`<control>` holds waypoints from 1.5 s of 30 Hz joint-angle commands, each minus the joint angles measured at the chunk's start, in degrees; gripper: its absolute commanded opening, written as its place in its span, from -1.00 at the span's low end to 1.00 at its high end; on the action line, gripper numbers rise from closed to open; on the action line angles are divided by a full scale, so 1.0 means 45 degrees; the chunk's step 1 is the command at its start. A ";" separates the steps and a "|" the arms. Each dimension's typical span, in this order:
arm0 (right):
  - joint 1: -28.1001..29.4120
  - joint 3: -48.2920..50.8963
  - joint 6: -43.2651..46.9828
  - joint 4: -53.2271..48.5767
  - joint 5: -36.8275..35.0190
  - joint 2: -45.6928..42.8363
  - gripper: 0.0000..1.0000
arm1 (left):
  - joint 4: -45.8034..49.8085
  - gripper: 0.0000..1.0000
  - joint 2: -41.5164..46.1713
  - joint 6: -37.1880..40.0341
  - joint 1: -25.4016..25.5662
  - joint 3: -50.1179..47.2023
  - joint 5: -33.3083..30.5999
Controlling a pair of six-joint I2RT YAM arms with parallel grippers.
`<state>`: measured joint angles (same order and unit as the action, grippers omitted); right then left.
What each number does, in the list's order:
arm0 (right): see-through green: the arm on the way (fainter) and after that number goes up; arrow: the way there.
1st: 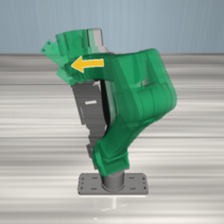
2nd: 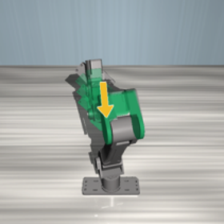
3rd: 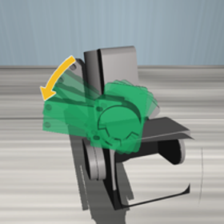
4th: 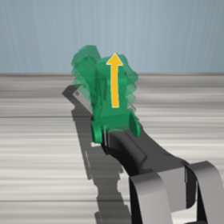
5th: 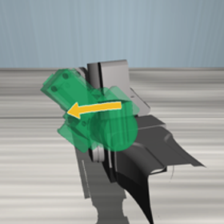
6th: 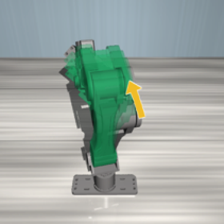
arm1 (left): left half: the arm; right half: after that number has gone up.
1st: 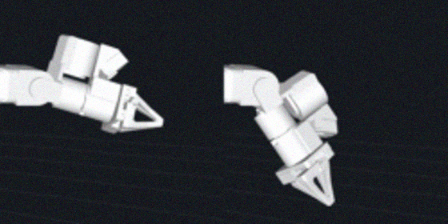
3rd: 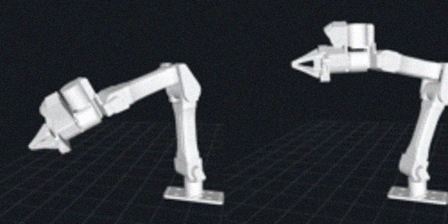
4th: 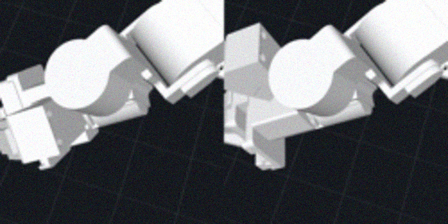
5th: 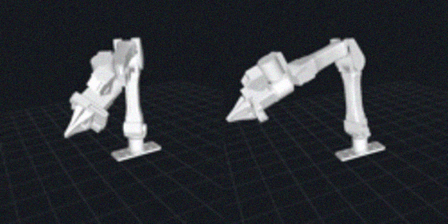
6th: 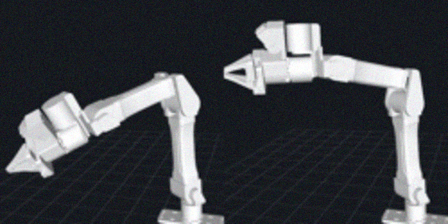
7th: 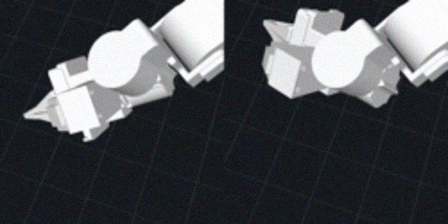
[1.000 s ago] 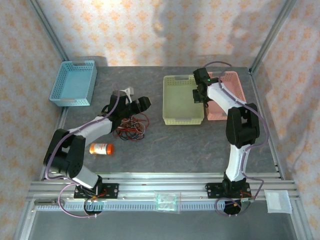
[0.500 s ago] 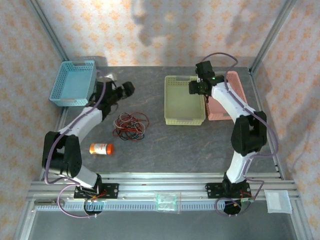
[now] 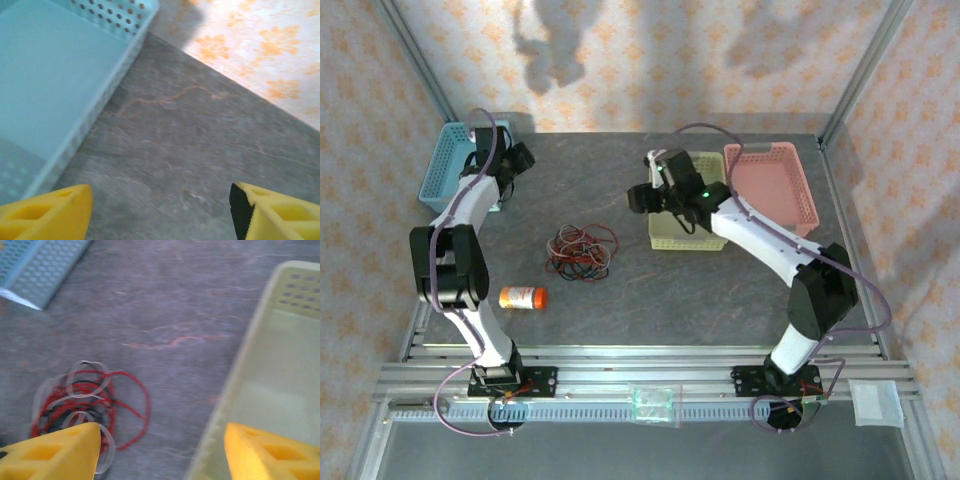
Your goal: Untangle the cables
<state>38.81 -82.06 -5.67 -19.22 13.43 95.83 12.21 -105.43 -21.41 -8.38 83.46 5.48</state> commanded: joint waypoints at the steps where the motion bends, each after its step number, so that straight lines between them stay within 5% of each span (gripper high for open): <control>1: 0.0648 0.0347 -0.1240 0.2205 0.0414 -0.0571 0.33 | 0.1185 0.47 -0.0628 0.1083 -0.0214 0.1326 -0.1590; 7: 0.1034 0.0327 -0.2079 0.3276 0.0955 -0.0288 0.31 | 0.2224 0.45 -0.2550 0.1946 -0.0711 0.3373 -0.2354; 19: 0.1063 -0.0087 -0.1493 0.2440 0.0488 -0.0061 0.27 | 0.5568 0.16 -0.6227 0.3145 -0.0957 0.7887 -0.1617; 36: 0.1054 0.0344 -0.1741 0.2367 0.0161 -0.0445 0.15 | 0.5438 -0.73 -0.5944 0.4009 -0.0724 0.7229 -0.1202; 45: 0.0680 0.1175 -0.2331 0.1833 -0.2563 -0.1422 0.08 | 0.4993 -1.00 -0.5011 0.4262 0.0503 0.6283 -0.0512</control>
<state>43.18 -77.93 -14.17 -9.41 8.25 92.47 35.44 -131.90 -2.24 -8.19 113.32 1.28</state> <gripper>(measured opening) 0.540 0.091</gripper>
